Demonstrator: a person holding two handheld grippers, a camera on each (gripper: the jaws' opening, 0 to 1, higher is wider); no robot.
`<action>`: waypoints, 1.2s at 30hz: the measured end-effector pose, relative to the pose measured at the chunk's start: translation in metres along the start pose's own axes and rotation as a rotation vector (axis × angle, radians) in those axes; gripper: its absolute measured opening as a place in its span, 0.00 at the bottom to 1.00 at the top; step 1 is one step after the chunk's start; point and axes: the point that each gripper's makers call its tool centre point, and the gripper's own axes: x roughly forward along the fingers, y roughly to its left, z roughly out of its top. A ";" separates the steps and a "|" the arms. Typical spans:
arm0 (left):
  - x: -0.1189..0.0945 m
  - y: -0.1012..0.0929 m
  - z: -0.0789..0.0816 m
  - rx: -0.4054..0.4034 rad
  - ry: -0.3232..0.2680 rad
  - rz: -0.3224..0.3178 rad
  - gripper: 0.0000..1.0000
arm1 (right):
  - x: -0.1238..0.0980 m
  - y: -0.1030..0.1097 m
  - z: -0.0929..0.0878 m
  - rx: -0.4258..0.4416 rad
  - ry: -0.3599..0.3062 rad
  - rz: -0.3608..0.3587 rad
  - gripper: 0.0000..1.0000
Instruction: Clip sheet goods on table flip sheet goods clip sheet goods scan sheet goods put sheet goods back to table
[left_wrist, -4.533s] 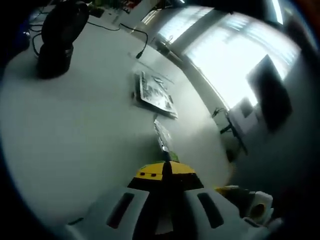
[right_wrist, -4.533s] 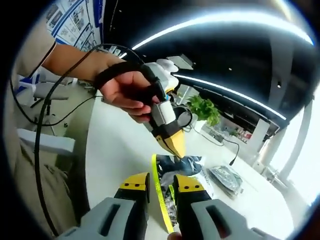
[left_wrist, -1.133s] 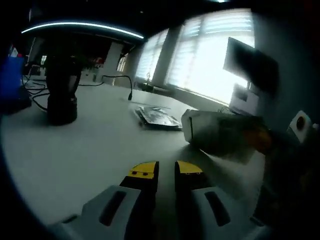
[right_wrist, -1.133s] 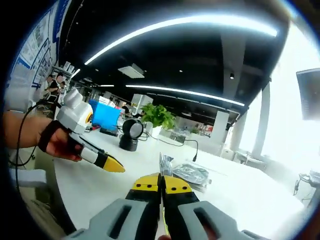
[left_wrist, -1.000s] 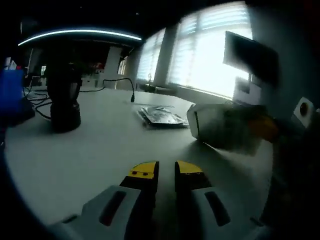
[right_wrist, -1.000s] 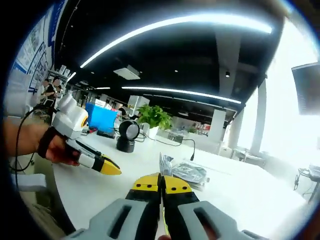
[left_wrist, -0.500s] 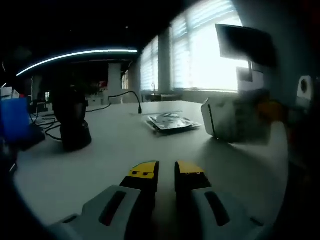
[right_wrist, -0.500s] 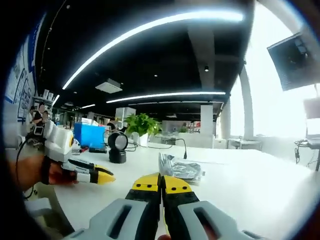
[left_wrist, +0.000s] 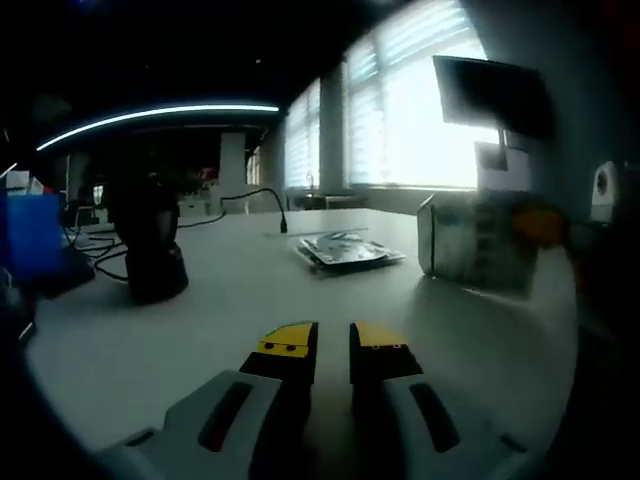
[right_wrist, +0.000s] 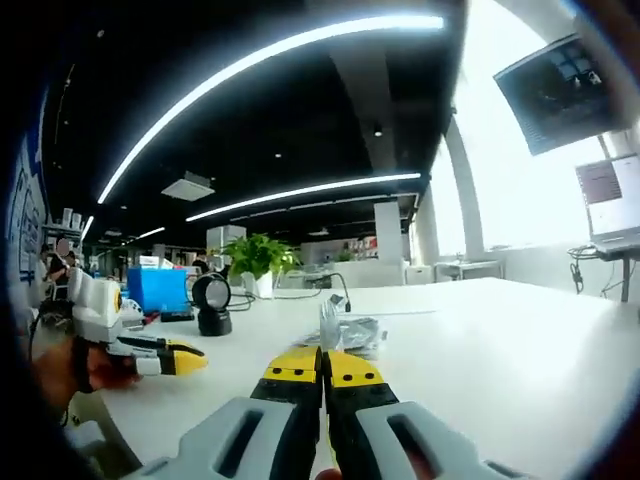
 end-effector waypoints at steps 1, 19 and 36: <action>0.000 0.000 0.000 -0.001 -0.003 0.001 0.06 | 0.000 -0.002 0.000 0.011 0.006 -0.005 0.00; 0.000 0.006 -0.001 0.030 -0.002 0.010 0.06 | -0.006 -0.025 -0.005 -0.069 0.075 -0.047 0.00; 0.002 0.007 -0.003 0.056 0.010 0.019 0.06 | -0.016 -0.057 -0.027 0.102 0.091 -0.135 0.01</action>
